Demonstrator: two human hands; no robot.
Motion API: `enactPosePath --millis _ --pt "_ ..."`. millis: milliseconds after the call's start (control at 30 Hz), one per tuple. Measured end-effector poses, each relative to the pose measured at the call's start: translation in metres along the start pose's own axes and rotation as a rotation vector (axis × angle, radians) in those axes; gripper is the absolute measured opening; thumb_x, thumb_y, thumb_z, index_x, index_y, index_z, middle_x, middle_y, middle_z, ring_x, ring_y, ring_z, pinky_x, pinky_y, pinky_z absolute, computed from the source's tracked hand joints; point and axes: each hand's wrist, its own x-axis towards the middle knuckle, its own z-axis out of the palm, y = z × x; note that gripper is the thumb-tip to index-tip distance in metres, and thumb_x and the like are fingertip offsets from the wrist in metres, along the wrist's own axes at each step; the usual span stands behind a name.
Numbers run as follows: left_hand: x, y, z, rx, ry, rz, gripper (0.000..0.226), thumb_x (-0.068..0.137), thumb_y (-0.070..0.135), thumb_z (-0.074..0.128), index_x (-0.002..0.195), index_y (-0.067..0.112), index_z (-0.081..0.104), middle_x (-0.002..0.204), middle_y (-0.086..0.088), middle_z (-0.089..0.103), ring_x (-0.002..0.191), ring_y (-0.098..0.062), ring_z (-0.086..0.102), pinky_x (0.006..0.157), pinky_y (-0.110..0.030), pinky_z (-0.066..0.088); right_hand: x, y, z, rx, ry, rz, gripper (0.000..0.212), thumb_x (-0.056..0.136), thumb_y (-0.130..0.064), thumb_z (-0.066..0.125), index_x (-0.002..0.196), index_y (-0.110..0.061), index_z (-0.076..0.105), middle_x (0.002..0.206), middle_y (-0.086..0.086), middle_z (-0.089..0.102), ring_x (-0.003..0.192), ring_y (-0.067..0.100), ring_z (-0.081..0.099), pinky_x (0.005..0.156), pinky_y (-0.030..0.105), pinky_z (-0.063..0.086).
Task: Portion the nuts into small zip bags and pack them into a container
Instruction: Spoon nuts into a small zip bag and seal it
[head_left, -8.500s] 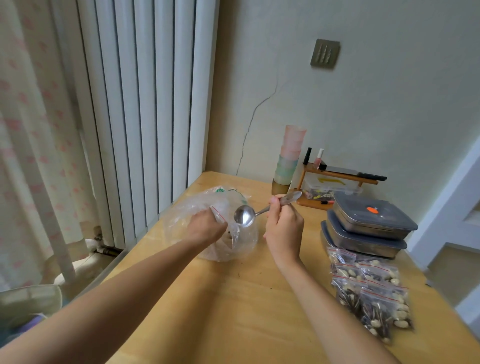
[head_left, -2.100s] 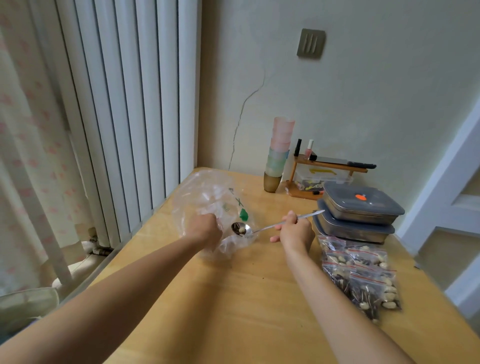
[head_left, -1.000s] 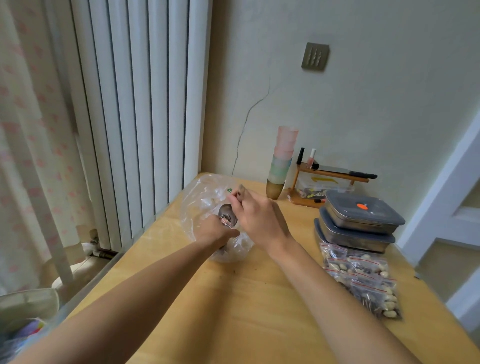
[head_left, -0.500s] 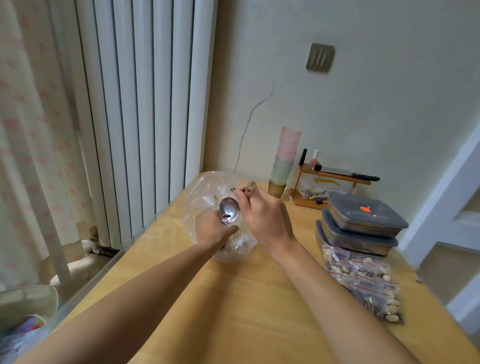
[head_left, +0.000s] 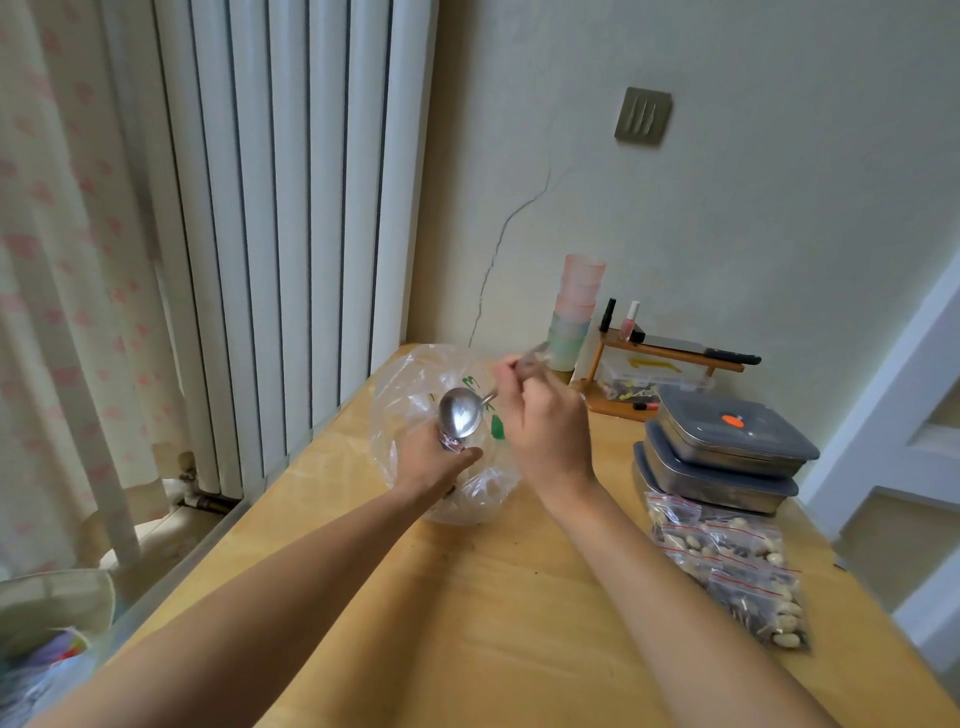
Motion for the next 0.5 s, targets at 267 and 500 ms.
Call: enactPosePath --millis 267,500 --pt "-0.011 0.003 -0.017 -0.133 -0.032 -0.034 0.010 0.093 0.012 0.059 0.095 0.003 0.063 0.087 -0.014 0.066 0.065 -0.021 0.060 0.052 -0.022 0.049 -0.022 0.040 0.002 0.243 -0.158 1.074 0.034 0.110 -0.038 0.044 0.099 -0.014 0.065 0.087 -0.004 0.076 0.045 0.018 0.068 0.050 0.022 0.051" --pt "-0.007 -0.009 -0.021 -0.120 -0.176 -0.128 0.024 0.103 0.023 0.050 0.102 0.007 0.068 0.087 -0.006 0.070 0.064 -0.020 0.059 0.059 -0.031 0.047 -0.069 0.056 0.026 0.662 -0.199 1.488 0.029 0.109 -0.033 0.048 0.115 -0.009 0.064 0.103 0.006 0.077 0.051 0.021 0.066 0.058 0.029 0.058"
